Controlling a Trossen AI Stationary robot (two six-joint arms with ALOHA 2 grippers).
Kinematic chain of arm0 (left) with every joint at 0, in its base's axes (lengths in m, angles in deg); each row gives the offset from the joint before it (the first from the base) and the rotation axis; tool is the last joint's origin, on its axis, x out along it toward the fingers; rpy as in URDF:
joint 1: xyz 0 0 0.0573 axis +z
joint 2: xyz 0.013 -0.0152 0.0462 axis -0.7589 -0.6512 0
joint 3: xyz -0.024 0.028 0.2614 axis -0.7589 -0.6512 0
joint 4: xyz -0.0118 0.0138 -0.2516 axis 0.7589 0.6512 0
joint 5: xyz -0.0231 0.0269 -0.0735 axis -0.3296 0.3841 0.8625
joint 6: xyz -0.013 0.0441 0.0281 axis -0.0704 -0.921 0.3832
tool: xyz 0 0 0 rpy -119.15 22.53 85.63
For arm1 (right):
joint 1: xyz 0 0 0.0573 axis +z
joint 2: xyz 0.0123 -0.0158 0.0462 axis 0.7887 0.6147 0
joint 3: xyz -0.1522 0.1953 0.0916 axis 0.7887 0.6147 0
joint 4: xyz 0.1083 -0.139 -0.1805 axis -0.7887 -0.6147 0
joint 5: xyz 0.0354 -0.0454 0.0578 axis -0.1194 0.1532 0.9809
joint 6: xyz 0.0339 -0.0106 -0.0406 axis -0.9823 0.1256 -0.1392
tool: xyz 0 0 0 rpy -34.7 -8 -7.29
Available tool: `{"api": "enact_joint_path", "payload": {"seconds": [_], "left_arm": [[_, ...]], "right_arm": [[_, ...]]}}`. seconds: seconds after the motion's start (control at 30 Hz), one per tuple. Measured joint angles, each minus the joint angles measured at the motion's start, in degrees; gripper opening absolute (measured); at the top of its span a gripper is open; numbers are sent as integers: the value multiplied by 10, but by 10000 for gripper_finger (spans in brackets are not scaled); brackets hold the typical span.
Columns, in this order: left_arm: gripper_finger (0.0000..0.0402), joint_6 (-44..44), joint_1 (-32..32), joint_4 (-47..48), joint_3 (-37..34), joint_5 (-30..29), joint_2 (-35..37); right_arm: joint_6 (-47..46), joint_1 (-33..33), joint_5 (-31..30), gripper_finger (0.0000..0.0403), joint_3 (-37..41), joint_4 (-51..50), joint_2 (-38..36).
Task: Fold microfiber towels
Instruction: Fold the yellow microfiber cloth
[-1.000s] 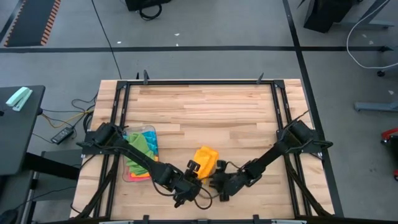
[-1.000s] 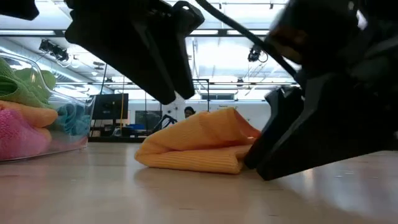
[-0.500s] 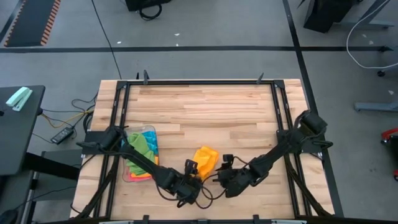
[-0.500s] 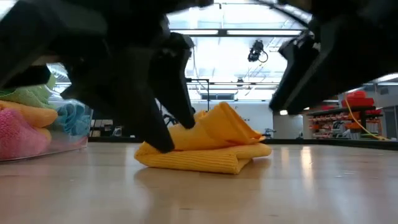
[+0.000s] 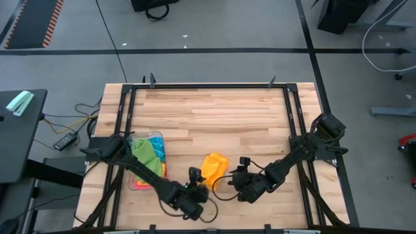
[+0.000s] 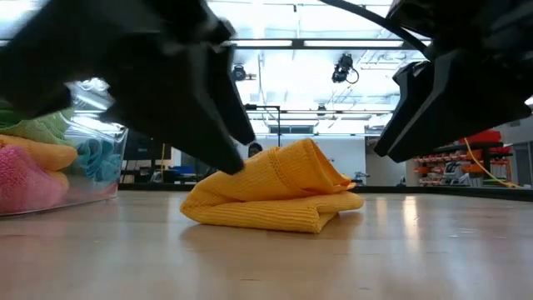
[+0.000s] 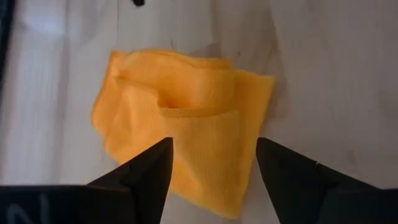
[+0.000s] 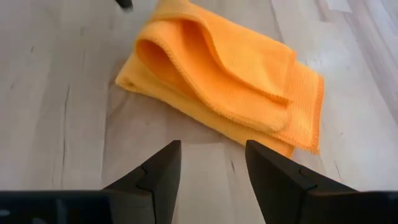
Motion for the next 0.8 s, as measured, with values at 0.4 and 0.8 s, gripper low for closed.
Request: {"api": "enact_joint_path", "payload": {"seconds": [0.4,0.8], "left_arm": [[302,-72,54,-44,-1,137,-28],[236,-120,59,-60,0,103,-41]], "right_arm": [[3,6,-4,188,0,32,0],[23,12,-8,188,0,64,0]]}}
